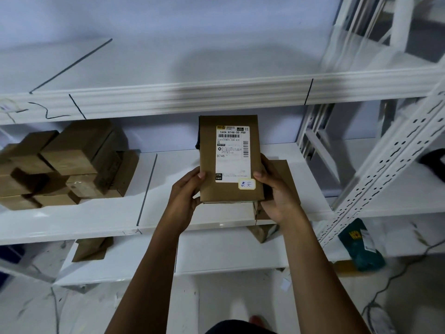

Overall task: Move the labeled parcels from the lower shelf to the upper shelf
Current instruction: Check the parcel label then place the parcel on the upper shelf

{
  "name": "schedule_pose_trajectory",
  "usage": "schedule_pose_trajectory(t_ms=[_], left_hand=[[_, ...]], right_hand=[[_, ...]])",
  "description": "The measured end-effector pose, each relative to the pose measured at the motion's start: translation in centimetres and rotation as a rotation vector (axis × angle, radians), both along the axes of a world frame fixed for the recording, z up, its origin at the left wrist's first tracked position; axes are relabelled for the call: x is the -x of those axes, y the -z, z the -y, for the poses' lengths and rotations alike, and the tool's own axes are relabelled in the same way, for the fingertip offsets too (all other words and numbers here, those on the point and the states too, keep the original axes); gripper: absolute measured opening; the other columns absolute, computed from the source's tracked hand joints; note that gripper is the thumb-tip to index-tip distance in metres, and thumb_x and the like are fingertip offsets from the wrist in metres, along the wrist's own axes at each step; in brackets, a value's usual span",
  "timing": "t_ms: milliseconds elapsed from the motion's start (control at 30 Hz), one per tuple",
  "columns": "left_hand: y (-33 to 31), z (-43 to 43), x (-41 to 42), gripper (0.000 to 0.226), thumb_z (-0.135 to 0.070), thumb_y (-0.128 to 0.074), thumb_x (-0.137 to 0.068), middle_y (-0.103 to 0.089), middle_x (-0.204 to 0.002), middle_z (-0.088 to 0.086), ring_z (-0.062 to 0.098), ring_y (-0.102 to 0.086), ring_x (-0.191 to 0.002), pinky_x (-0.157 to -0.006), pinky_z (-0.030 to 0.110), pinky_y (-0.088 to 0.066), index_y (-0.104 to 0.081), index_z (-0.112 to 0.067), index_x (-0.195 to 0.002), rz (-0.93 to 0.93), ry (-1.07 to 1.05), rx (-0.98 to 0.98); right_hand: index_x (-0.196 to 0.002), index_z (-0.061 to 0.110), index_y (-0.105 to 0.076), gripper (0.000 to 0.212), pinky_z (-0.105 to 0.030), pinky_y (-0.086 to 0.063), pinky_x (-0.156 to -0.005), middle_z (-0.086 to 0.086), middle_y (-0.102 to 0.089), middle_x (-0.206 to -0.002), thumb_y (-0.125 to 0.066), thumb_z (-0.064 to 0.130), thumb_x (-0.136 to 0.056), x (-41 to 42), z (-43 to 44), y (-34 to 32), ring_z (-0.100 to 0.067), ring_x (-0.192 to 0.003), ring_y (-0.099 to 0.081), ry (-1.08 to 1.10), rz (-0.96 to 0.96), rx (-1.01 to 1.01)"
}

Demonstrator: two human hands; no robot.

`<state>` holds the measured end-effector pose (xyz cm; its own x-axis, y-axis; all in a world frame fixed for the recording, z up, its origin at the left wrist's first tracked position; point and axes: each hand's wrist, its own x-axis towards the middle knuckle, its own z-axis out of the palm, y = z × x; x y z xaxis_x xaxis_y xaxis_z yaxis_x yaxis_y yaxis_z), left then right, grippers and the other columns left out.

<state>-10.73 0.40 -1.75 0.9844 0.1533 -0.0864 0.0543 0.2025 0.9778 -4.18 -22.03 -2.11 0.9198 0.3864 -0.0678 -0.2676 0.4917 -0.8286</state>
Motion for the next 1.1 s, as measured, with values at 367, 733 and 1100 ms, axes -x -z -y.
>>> schedule_pose_trajectory(t_ms=[367,733,1100], left_hand=[[-0.51,0.61,0.45,0.068,-0.048,-0.066,-0.088,-0.073,-0.14,0.006,0.024,-0.069,-0.129,-0.094,0.034,-0.062,-0.06,-0.016,-0.148,0.062,0.01,0.014],[-0.09,0.28,0.18,0.057,-0.032,-0.057,-0.099,-0.067,-0.146,0.012,0.032,-0.063,-0.135,-0.114,0.053,-0.051,-0.054,-0.014,-0.153,0.025,-0.004,-0.019],[-0.29,0.27,-0.03,0.058,-0.032,-0.061,-0.102,-0.064,-0.148,0.015,0.036,-0.06,-0.138,-0.117,0.062,-0.045,-0.051,-0.012,-0.155,0.003,0.013,-0.047]], right_hand=[[-0.149,0.022,-0.052,0.069,-0.04,-0.062,-0.087,-0.012,-0.067,-0.142,-0.063,0.001,-0.085,0.48,0.25,-0.39,-0.033,-0.128,-0.066,0.011,0.021,-0.071],[-0.154,0.022,-0.047,0.075,-0.047,-0.059,-0.094,-0.014,-0.061,-0.149,-0.062,0.001,-0.084,0.38,0.01,-0.3,-0.037,-0.133,-0.061,0.023,0.026,-0.052],[-0.141,0.029,-0.061,0.064,-0.042,-0.063,-0.085,-0.009,-0.07,-0.139,-0.061,0.0,-0.084,0.23,-0.11,-0.24,-0.032,-0.125,-0.068,0.026,0.02,-0.087]])
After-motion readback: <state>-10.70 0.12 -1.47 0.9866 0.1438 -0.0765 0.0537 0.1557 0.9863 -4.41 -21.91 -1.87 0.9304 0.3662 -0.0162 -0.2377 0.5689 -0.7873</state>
